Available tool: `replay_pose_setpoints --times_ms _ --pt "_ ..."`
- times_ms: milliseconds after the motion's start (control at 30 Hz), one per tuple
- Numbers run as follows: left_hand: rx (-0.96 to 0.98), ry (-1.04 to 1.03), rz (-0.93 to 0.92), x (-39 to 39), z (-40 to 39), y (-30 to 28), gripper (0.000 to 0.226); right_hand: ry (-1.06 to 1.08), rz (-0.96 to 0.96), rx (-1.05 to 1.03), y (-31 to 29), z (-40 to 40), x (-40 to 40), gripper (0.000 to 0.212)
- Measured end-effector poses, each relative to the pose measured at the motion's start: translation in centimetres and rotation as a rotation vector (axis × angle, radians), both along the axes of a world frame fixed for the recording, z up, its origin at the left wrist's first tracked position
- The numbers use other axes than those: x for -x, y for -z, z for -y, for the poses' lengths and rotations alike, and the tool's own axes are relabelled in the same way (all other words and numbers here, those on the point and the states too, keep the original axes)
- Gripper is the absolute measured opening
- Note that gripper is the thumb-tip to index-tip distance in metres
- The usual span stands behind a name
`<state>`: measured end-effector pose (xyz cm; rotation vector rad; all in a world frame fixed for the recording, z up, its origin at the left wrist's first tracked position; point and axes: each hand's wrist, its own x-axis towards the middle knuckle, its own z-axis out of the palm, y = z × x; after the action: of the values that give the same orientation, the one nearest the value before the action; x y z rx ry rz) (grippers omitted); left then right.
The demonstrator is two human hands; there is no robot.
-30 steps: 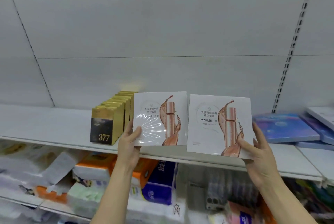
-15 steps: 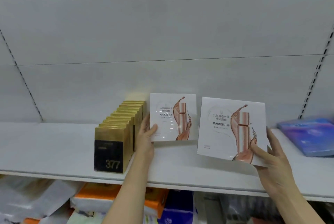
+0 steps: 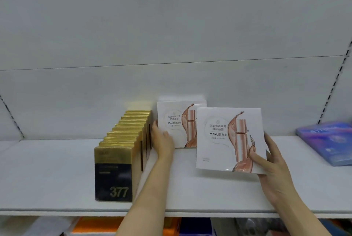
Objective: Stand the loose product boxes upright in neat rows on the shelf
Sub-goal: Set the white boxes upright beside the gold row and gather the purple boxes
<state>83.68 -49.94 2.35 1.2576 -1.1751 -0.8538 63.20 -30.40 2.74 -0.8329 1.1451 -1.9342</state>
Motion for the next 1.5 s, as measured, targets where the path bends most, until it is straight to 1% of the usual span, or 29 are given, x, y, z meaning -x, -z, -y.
replay_pose_setpoints --times_ms 67,100,167,233,267,333,367,400,467,533,633,700,733,800,867,933,1100,1200,1300,1367,1433,1500 --pt "-0.01 -0.055 0.188 0.6 -1.1 -0.7 0.068 -0.011 -0.036 0.01 0.0 0.8 -0.1 0.064" --pt "0.036 -0.051 0.256 0.9 -1.8 -0.7 0.068 -0.019 -0.056 0.015 0.0 1.4 -0.2 0.065" --pt "0.197 0.019 0.346 0.9 -2.8 -0.7 0.061 -0.043 -0.093 0.019 -0.3 2.5 -0.7 0.072" --pt "0.327 0.097 0.455 0.6 -3.5 -0.8 0.064 -0.078 -0.13 0.021 -0.4 3.9 -1.7 0.086" --pt "0.404 0.114 0.566 0.3 -3.8 -0.9 0.068 -0.088 -0.145 0.025 -0.2 4.9 -2.4 0.089" --pt "0.57 0.103 0.876 -0.3 -4.3 -0.9 0.076 -0.097 -0.164 0.035 0.5 6.9 -3.8 0.079" --pt "0.627 0.107 0.999 -0.5 -4.3 -0.6 0.082 -0.116 -0.171 0.038 0.7 7.8 -4.5 0.076" --pt "0.651 0.124 1.086 -0.7 -4.1 -0.3 0.087 -0.141 -0.172 0.032 1.1 8.6 -5.2 0.074" --pt "0.638 0.134 1.22 -1.2 -3.2 0.7 0.093 -0.154 -0.18 -0.015 1.8 10.1 -6.0 0.074" --pt "0.613 0.124 1.309 -1.5 -2.2 1.4 0.094 -0.102 -0.239 -0.088 2.3 11.3 -6.7 0.074" --pt "0.587 0.109 1.352 -1.3 -1.5 1.6 0.088 0.066 -0.408 -0.185 2.2 12.4 -7.9 0.074" --pt "0.579 0.1 1.36 -1.2 -1.6 1.5 0.089 0.165 -0.508 -0.234 2.0 13.1 -8.2 0.073" --pt "0.574 0.099 1.369 -1.3 -1.6 1.5 0.092 0.172 -0.529 -0.227 1.8 13.4 -8.0 0.071" --pt "0.568 0.087 1.361 -1.5 -1.7 1.6 0.099 0.092 -0.504 -0.199 1.1 13.7 -7.5 0.065" --pt "0.554 0.07 1.363 -1.7 -1.8 1.5 0.105 0.015 -0.467 -0.206 0.7 13.8 -7.1 0.053" --pt "0.537 0.064 1.378 -1.8 -1.7 1.4 0.107 0.009 -0.456 -0.196 0.4 14.0 -7.1 0.047" --pt "0.497 0.027 1.378 -2.0 -1.5 1.5 0.105 -0.03 -0.471 -0.218 0.1 14.4 -7.6 0.045" --pt "0.504 0.035 1.371 -2.3 -1.5 1.6 0.108 -0.028 -0.525 -0.232 -0.3 14.4 -7.7 0.047" --pt "0.507 0.057 1.351 -2.3 -2.0 1.3 0.1 -0.009 -0.674 -0.287 -0.4 13.9 -7.3 0.048" --pt "0.486 0.09 1.34 -2.3 -2.8 0.5 0.094 0.054 -0.847 -0.33 -0.3 13.0 -6.8 0.055" --pt "0.443 0.136 1.385 -2.6 -3.8 0.0 0.089 0.116 -1.027 -0.353 -0.3 11.3 -6.2 0.064" --pt "0.453 0.142 1.414 -2.8 -4.9 -0.6 0.084 0.174 -1.198 -0.327 -0.4 9.1 -5.5 0.062"
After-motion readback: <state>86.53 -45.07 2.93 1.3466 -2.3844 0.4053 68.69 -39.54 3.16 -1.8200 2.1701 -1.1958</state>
